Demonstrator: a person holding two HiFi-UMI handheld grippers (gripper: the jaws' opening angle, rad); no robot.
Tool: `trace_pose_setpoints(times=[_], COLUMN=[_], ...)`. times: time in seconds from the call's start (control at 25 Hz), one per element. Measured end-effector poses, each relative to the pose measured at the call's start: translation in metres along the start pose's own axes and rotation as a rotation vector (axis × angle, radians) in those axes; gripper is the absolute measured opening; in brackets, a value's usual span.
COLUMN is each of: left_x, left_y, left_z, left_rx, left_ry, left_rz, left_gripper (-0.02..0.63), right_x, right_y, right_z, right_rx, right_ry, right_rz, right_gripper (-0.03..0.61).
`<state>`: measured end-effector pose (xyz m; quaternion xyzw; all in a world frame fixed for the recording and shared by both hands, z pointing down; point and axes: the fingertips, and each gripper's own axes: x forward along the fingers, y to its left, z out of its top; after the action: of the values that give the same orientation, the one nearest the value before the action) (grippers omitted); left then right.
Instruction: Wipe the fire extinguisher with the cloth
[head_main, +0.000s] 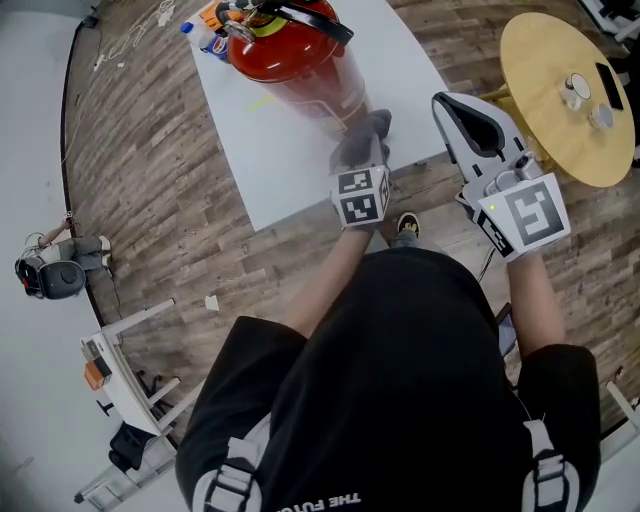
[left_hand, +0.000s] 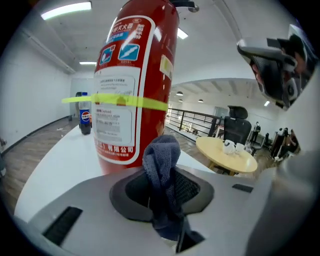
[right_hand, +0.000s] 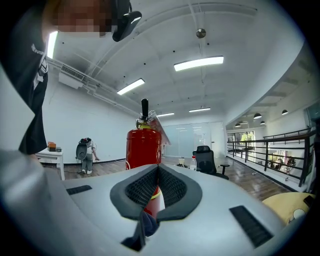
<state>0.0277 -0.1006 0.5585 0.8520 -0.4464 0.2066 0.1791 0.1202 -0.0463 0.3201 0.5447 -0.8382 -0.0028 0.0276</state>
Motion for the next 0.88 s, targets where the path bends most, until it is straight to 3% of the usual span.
trace_pose_setpoints(times=[0.32, 0.48, 0.6, 0.76, 0.88], left_x=[-0.083, -0.131, -0.154, -0.161, -0.171], left_y=[-0.001, 0.029, 0.048, 0.055, 0.051], left_z=[0.115, 0.174, 0.214, 0.235, 0.248], left_rx=[0.055, 0.157, 0.224, 0.414, 0.448], left_ry=[-0.179, -0.260, -0.244, -0.148, -0.174], left_rz=[-0.078, -0.042, -0.046, -0.055, -0.061], left_gripper=[0.100, 0.101, 0.101, 0.101, 0.101], right_x=[0.002, 0.012, 0.019, 0.030, 0.035], right_y=[-0.005, -0.001, 0.007, 0.014, 0.020], right_z=[0.005, 0.006, 0.009, 0.011, 0.015], right_rx=[0.022, 0.038, 0.043, 0.050, 0.054], right_ry=[-0.026, -0.041, -0.048, -0.054, -0.062], right_rz=[-0.004, 0.018, 0.046, 0.077, 0.094], right_gripper=[0.018, 0.018, 0.018, 0.018, 0.018])
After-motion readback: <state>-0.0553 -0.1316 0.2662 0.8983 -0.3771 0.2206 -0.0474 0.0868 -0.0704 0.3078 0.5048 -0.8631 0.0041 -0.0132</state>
